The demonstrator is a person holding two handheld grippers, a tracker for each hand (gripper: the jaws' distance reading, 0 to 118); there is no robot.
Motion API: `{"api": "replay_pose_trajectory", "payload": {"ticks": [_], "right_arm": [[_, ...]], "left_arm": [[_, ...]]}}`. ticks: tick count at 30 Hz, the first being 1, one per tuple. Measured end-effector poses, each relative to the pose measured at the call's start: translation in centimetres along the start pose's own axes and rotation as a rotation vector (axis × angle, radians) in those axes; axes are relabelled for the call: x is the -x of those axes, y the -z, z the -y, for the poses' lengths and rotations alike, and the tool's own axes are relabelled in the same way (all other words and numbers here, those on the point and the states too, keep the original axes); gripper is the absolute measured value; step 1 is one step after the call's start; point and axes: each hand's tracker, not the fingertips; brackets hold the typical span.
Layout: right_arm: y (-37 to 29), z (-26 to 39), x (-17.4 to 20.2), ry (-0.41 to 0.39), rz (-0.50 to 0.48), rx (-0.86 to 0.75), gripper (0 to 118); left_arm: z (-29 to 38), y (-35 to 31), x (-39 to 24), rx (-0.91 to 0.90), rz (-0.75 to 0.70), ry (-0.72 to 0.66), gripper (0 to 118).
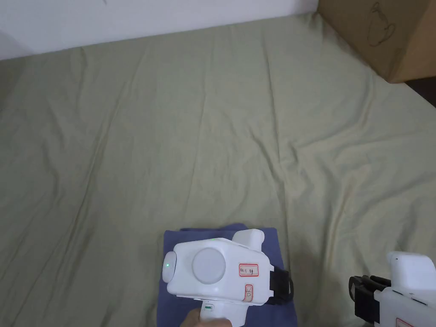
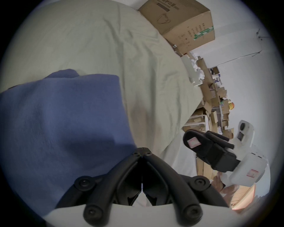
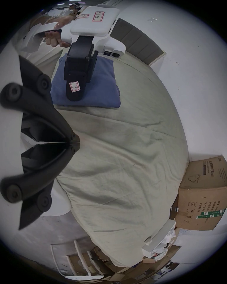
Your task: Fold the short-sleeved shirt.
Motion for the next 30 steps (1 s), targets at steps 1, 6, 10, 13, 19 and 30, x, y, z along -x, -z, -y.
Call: {"api": "replay_pose_trajectory", "payload": {"ticks": [1,6,10,13,19,30], "right_arm": [[0.0,-0.1,0.2,-0.009,-0.007,0.0,1],[0.2,-1.1,2.5,-0.084,-0.033,0.001,1],[0.9,-1.9,5.8,-0.172,-0.085,0.006,1],[1.8,-2.4,8.6,-0.247,-0.138,0.015,1],[6.3,-3.0,12.7,-0.264,-0.227,0.087,1],[10.3,-3.7,12.3,-0.207,-0.228,0.188,1]], "left_arm": [[0.2,-0.8,0.2,-0.016,0.021,-0.008,0],[2.1,-7.5,3.2,-0.167,0.021,-0.067,0],[5.0,-14.2,6.9,-0.287,-0.005,-0.174,0],[7.3,-17.4,10.0,-0.334,-0.068,-0.213,6],[10.3,-19.2,13.5,-0.375,-0.053,-0.309,85],[7.2,-13.8,16.1,-0.287,0.124,-0.34,105]]}}
